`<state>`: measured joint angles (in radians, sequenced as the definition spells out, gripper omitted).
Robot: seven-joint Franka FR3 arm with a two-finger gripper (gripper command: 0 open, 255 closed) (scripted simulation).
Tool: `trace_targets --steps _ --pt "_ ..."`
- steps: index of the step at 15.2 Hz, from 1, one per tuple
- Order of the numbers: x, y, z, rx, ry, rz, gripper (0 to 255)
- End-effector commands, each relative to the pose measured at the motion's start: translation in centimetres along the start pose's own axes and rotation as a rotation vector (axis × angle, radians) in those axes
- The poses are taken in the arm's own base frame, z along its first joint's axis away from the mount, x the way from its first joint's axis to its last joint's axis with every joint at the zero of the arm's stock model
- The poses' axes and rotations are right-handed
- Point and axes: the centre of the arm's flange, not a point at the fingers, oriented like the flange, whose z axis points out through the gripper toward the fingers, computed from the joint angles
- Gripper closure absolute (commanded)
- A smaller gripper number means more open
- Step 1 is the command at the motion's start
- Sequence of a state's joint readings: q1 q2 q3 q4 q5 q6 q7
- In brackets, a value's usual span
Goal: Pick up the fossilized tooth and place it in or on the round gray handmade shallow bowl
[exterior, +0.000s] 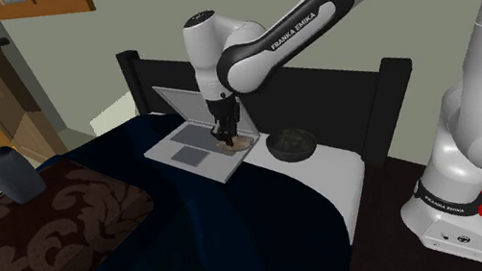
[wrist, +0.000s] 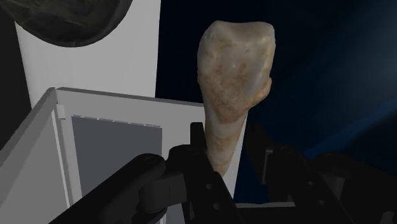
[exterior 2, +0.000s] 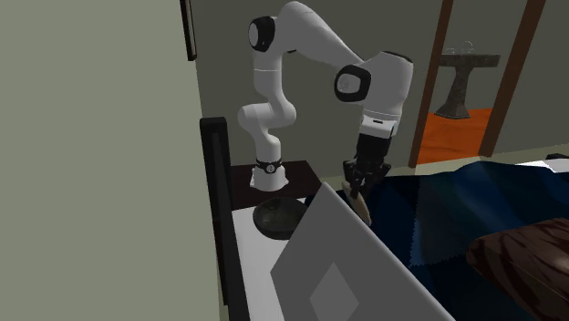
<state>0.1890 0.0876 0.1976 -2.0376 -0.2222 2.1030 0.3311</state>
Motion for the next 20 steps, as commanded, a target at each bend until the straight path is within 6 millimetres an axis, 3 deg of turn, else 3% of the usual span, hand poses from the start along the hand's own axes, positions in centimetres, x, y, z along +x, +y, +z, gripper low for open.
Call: trace_targets --steps 1,15,16,20 --pt "-1.7 2.4 0.1 0.0 0.0 0.0 255" --pt "-13.5 16.5 1.5 0.0 0.0 0.0 255" --pt "-14.1 17.3 1.6 0.0 0.0 0.0 255" --pt "-14.2 17.0 3.7 0.0 0.0 0.0 255"
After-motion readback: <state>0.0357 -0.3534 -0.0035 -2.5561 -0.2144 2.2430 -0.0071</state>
